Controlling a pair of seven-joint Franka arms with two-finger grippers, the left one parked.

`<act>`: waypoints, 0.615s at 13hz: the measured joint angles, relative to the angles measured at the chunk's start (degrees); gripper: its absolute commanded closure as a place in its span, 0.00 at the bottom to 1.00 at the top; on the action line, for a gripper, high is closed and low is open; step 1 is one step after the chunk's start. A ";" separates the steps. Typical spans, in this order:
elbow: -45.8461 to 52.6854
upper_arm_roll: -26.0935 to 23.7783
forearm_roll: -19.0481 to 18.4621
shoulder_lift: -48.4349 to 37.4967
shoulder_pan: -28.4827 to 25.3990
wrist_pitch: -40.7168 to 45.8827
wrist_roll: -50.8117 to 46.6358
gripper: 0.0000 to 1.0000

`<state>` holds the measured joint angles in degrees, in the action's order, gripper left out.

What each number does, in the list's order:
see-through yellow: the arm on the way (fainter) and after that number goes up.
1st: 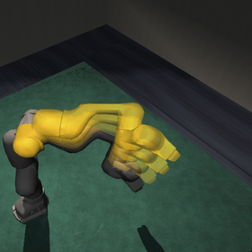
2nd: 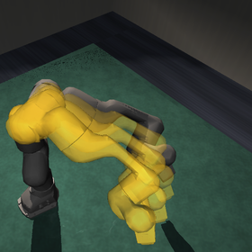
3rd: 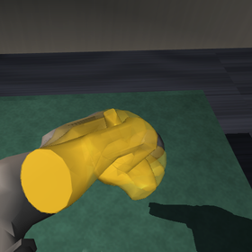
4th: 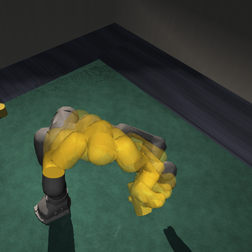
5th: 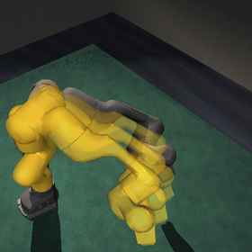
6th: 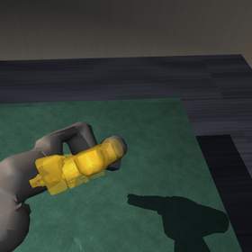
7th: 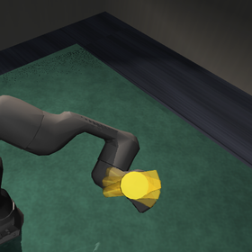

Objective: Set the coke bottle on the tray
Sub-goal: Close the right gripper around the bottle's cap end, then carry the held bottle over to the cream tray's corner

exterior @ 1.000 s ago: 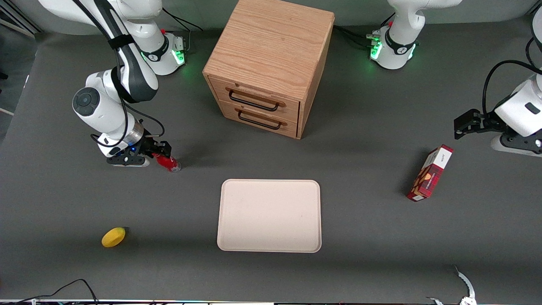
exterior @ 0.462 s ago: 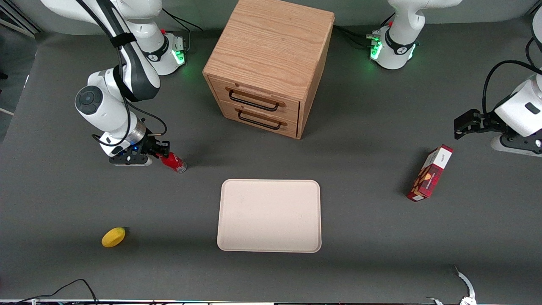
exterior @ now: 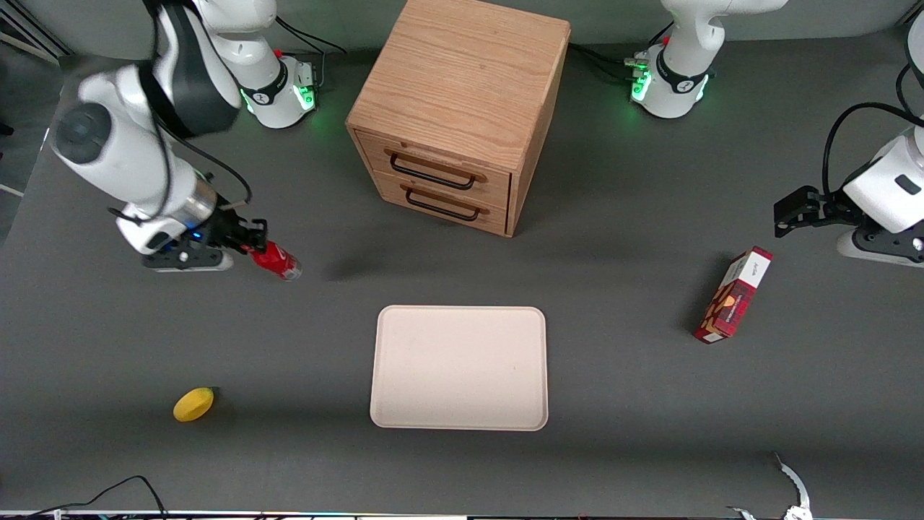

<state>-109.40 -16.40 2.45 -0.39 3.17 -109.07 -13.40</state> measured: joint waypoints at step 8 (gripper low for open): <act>41.60 -5.87 -6.56 23.19 -4.41 18.43 -12.61 1.00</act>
<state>-67.80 -22.27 -4.11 22.80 -1.24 -90.64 -26.01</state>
